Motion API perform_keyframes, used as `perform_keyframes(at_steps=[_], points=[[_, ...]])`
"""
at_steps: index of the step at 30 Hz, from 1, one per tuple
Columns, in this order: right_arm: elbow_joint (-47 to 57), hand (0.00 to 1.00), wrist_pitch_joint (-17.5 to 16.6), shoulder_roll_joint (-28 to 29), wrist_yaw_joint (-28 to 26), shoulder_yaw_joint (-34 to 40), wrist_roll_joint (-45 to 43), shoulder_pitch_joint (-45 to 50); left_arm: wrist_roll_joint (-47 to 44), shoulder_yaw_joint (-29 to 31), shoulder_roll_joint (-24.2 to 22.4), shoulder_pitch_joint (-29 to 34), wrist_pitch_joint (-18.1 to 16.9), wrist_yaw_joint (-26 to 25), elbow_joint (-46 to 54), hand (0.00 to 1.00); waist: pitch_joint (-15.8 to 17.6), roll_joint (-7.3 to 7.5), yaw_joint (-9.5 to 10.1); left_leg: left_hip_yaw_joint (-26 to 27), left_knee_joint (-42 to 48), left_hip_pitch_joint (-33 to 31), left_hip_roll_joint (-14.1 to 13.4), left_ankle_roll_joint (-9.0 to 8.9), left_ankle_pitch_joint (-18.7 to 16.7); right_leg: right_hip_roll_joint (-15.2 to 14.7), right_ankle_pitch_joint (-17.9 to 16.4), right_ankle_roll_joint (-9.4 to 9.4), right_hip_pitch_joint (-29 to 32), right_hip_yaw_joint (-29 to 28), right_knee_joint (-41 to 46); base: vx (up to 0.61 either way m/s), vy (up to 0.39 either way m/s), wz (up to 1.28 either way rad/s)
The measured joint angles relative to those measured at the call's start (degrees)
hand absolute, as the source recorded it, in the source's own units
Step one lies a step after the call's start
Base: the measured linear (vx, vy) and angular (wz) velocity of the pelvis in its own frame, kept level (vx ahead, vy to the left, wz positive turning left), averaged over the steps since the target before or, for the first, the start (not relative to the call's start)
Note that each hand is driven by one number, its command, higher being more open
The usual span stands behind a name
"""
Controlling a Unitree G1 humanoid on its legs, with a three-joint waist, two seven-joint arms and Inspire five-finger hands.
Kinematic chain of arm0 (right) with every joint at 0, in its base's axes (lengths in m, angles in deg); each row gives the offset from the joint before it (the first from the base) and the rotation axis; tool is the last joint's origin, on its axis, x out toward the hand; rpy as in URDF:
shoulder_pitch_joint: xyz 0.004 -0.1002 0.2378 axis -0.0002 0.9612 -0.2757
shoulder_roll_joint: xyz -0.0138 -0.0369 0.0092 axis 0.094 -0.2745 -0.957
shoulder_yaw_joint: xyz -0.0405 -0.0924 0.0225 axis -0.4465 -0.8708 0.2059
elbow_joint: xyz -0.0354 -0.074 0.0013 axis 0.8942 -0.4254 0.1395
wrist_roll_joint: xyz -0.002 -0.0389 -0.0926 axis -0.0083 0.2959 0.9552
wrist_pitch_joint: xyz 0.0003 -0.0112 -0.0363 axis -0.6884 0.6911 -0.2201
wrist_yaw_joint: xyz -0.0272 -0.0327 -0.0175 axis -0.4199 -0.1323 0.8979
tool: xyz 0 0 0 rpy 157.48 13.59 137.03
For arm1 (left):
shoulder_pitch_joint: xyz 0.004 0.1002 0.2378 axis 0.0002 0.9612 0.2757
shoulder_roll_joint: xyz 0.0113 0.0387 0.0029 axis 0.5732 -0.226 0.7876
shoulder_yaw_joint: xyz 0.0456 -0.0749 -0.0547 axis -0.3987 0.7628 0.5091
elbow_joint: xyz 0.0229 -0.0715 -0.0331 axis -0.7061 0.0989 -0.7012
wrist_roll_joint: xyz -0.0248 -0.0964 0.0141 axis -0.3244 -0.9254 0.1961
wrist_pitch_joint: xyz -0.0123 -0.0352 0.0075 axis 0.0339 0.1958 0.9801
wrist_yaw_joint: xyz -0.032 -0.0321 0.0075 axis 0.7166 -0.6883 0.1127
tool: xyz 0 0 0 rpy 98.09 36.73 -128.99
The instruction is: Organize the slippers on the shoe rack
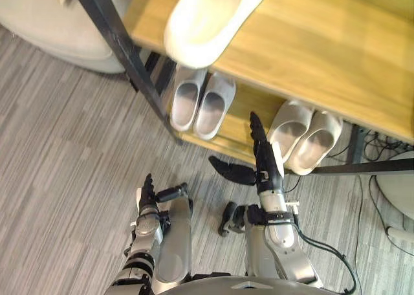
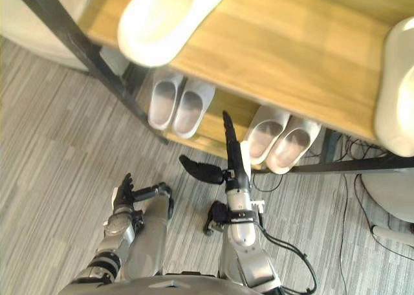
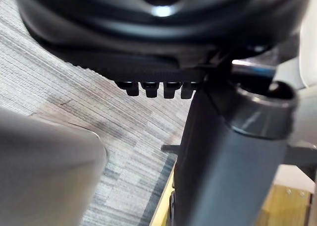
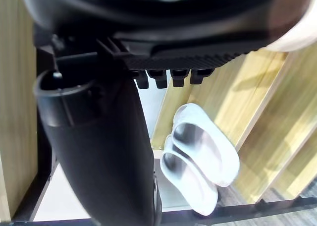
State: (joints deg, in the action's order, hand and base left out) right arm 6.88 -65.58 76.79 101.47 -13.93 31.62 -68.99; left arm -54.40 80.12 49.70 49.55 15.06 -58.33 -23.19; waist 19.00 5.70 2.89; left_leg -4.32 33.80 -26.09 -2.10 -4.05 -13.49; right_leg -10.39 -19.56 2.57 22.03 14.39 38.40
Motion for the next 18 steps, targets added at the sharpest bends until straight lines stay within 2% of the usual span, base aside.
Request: perform_keyframes(at_steps=[2,4,7,12,14,18], points=[[-2.67,1.00,0.01,-0.08,-0.52,1.01,0.14,0.50,0.07,-1.59,0.06,0.14,0.00,0.25,-1.06,1.00,-0.59,-0.12,-0.19,0.53,-2.53,2.24,0.06,0.20,0.78,0.14,0.97,0.21,-1.92,-0.17,-2.43,0.08,0.065,-0.11],[-9.72,1.00,0.04,-0.39,-1.27,3.49,0.71,1.00,1.50,-4.67,-0.10,0.42,0.16,1.28,-3.17,1.00,-2.25,-0.38,-0.91,0.94,-8.76,6.19,0.35,0.25,3.48,0.37,3.48,0.66,-5.27,-0.05,-8.06,0.06,0.034,-0.02],[-16.79,1.00,0.10,-0.40,-1.55,6.02,0.68,0.29,2.12,-5.76,-0.12,1.35,0.31,1.97,-4.54,1.00,-3.81,-0.87,-1.67,1.15,-14.71,9.48,0.38,0.01,6.18,0.86,5.80,0.91,-7.86,0.22,-12.95,0.07,0.007,-0.01],[-30.56,1.00,0.35,-1.52,-1.98,10.81,0.44,-0.31,3.28,-7.18,-0.57,3.72,0.61,2.74,-6.26,1.00,-6.90,-3.19,-2.17,1.75,-25.93,16.33,-0.02,-0.30,11.22,2.38,10.45,1.26,-13.71,0.55,-22.65,0.05,-0.012,-0.05],[-36.43,1.00,0.46,-2.06,-2.52,12.14,-0.48,-0.57,3.60,-7.18,-0.62,4.84,0.71,3.05,-6.59,1.00,-7.83,-3.84,-3.05,1.44,-29.16,19.03,0.03,-0.19,12.69,2.66,11.73,1.46,-16.49,1.17,-25.68,0.01,-0.002,0.08],[-42.81,1.00,0.70,-1.86,-2.80,14.49,-2.90,-2.43,4.42,-8.20,-0.19,5.83,0.81,3.62,-7.23,1.00,-9.41,-4.19,-3.37,1.60,-32.23,22.09,0.23,0.18,14.07,2.89,13.35,1.83,-19.40,1.11,-28.87,-0.02,0.018,-0.02]])
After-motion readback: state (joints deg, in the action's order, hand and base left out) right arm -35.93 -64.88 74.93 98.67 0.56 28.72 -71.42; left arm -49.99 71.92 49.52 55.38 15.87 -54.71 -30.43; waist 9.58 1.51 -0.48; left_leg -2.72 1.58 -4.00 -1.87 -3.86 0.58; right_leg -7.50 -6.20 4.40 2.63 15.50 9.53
